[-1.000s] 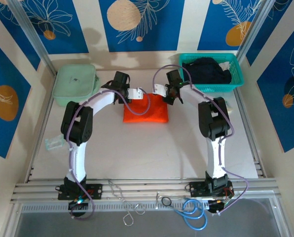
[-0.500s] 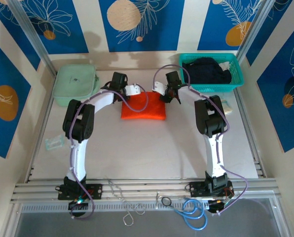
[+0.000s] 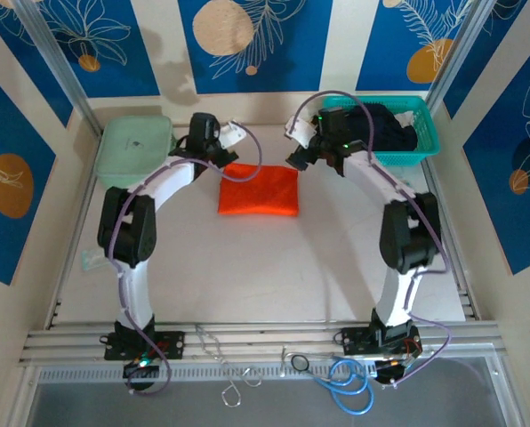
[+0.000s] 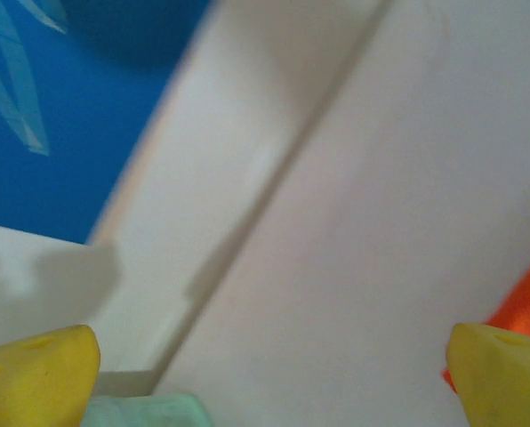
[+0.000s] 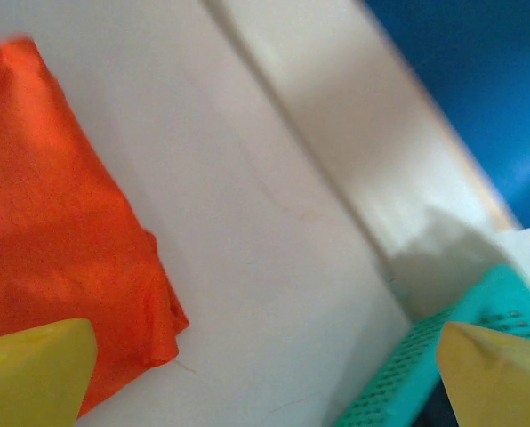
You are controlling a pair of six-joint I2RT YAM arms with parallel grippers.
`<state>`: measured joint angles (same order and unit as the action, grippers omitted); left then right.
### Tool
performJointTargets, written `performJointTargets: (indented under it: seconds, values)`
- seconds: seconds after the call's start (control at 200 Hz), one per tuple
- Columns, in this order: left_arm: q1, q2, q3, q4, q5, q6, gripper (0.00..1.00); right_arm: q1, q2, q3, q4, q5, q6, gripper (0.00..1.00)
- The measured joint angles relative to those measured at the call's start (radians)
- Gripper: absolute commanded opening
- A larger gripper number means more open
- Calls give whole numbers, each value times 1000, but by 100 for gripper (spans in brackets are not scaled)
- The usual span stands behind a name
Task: Fold and stack the t-shirts
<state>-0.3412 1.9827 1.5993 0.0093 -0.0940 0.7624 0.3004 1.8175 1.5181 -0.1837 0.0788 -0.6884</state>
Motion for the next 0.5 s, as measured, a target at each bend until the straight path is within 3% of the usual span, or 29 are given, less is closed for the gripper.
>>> performJointTargets:
  seconds: [0.11,0.22,0.385,0.5]
  values:
    - [0,-122,-6,14,4,-99,99,5,-144,-24,-10,79,168,99]
    - [0,-265,-23,2,2,-220,99,2,-232,93,-174,159,372,99]
    - [0,-446,-47,-126,21,-361,99,-23,-406,59,-318,121,579,100]
    - [1,-522,-82,-266,95,-489,89,-32,-487,-42,-427,58,697,86]
